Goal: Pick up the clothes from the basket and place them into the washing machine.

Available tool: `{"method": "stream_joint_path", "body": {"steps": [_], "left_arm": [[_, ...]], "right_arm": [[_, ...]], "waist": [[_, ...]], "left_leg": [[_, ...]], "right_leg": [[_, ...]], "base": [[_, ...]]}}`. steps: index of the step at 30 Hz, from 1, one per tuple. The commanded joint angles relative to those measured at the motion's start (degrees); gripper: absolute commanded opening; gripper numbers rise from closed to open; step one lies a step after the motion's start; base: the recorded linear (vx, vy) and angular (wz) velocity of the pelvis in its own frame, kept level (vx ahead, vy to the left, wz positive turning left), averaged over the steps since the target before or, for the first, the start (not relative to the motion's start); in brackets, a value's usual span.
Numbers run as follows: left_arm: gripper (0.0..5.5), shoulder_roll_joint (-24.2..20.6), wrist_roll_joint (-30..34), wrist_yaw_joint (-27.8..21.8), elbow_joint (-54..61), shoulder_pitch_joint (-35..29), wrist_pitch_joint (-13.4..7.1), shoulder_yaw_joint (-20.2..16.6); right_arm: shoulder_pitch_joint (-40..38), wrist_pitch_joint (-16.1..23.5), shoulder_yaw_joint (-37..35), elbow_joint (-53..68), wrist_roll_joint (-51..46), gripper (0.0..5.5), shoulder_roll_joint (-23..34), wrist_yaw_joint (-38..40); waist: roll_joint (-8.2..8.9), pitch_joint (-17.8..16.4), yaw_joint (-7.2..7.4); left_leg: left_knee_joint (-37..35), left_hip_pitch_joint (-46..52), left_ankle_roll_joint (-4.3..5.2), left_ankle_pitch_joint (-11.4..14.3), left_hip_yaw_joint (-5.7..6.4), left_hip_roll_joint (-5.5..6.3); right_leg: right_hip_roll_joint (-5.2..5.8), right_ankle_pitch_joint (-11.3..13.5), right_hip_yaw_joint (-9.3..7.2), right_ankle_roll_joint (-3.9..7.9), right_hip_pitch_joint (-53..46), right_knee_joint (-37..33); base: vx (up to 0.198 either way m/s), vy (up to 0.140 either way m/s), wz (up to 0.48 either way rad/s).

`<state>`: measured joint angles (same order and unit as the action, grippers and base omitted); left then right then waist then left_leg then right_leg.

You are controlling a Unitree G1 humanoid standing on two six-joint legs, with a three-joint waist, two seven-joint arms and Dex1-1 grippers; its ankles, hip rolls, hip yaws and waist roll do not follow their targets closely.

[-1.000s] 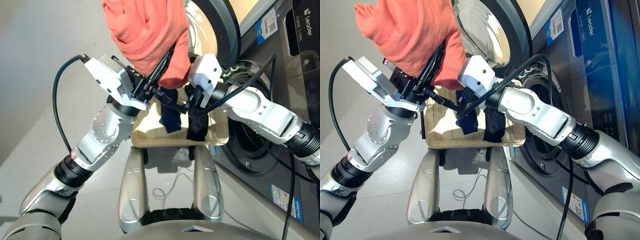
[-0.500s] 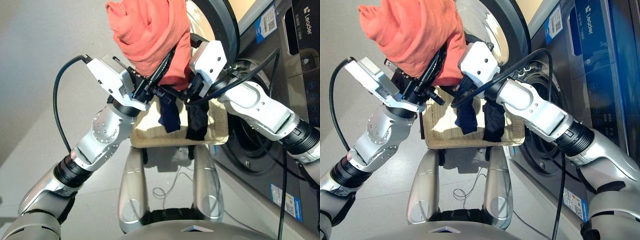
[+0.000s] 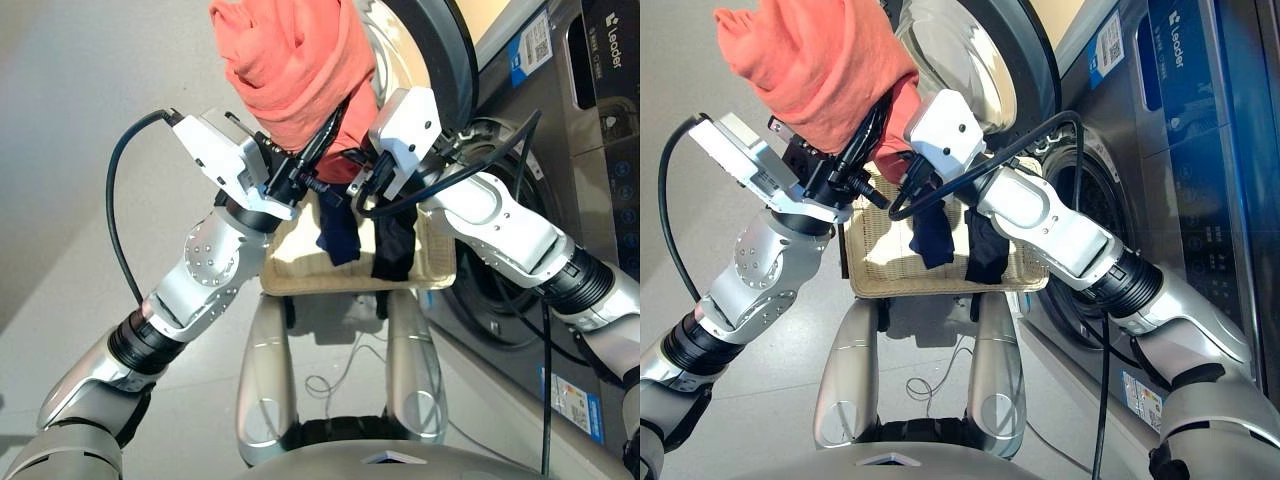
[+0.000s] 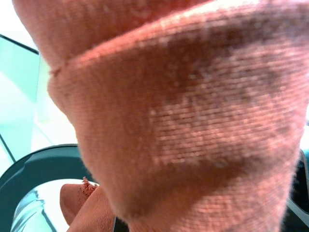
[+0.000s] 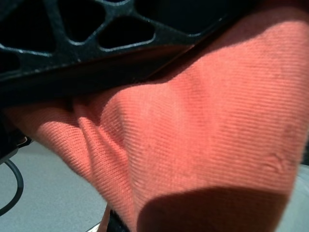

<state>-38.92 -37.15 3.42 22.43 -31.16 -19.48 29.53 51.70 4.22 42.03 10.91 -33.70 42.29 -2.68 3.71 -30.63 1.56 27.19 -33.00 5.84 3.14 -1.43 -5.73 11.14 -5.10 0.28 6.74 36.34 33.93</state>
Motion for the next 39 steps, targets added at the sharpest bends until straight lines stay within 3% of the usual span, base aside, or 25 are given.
{"method": "stream_joint_path", "body": {"steps": [1,2,3,4,5,14,18,27,39], "left_arm": [[0.00,0.8,0.2,0.2,7.4,-1.4,-2.2,-0.5],[0.00,0.9,0.3,0.3,7.4,-1.3,-2.3,-0.5],[1.40,1.0,0.4,0.3,7.3,-0.9,-2.3,-0.6],[4.62,1.2,0.2,0.3,7.1,-0.4,-2.3,-0.7],[5.50,1.2,0.2,0.3,7.2,-0.4,-2.3,-0.7],[5.50,6.3,-1.8,2.0,2.8,3.8,-2.9,-0.6],[5.50,9.0,-2.0,3.5,1.9,4.4,-3.6,0.1],[5.50,14.2,-2.2,4.0,0.8,1.4,-4.3,5.4],[5.50,16.3,-2.9,4.9,0.2,-0.4,-5.6,4.7]], "right_arm": [[1.9,5.7,-7.7,3.7,1.5,0.00,-0.4,1.8],[1.5,6.1,-8.1,3.7,2.1,0.00,-0.6,2.0],[0.4,6.8,-8.9,3.4,3.0,0.00,-1.2,2.5],[-0.7,7.2,-9.5,3.1,3.1,0.00,-1.7,2.9],[-0.8,7.2,-9.6,3.1,3.1,0.00,-1.7,2.9],[-15.5,13.4,-16.9,-3.0,4.9,0.00,-13.2,10.3],[-19.1,13.9,-17.5,-8.1,8.6,0.00,-16.5,14.5],[-20.4,14.5,-19.6,-26.0,10.6,0.00,-21.4,22.0],[-20.3,16.7,-26.3,-49.7,3.4,0.00,-25.4,26.6]], "waist": [[-1.48,0.8,0.30],[-1.53,0.8,0.30],[-1.65,0.8,0.29],[-1.73,0.8,0.28],[-1.71,0.8,0.25],[-2.84,0.8,0.42],[-2.99,0.8,0.50],[-3.35,0.8,0.44],[-4.08,0.8,-0.25]], "left_leg": [[3.1,2.1,0.28,2.3,0.43,-0.05],[3.1,2.0,0.27,2.3,0.46,-0.03],[3.1,2.0,0.25,2.3,0.50,-0.01],[3.2,2.0,0.23,2.3,0.53,0.04],[3.2,2.0,0.23,2.3,0.54,0.04],[4.1,0.8,-0.33,2.6,0.71,0.30],[4.3,0.3,-0.45,2.8,0.61,0.46],[5.5,-1.2,-0.73,3.2,1.04,0.92],[7.1,-2.9,-0.82,4.2,1.44,1.60]], "right_leg": [[-0.59,0.4,0.40,-0.45,-0.8,0.3],[-0.59,0.3,0.40,-0.44,-0.8,0.3],[-0.57,0.3,0.40,-0.44,-0.9,0.3],[-0.55,0.3,0.41,-0.44,-0.9,0.3],[-0.54,0.3,0.40,-0.44,-0.9,0.3],[-0.47,-0.2,0.53,-0.45,0.0,1.1],[-0.49,-0.3,0.56,-0.40,0.5,1.3],[0.08,-0.3,0.53,-0.05,1.2,1.6],[0.48,-1.0,0.65,0.07,2.5,2.8]], "base": [[0.000,0.000,0.000],[0.000,0.000,0.000],[0.000,0.000,0.000],[0.000,0.000,0.000],[0.000,0.000,0.000],[0.000,0.000,0.000],[0.000,0.000,0.000],[0.000,0.000,0.000],[0.000,0.000,0.000]]}}
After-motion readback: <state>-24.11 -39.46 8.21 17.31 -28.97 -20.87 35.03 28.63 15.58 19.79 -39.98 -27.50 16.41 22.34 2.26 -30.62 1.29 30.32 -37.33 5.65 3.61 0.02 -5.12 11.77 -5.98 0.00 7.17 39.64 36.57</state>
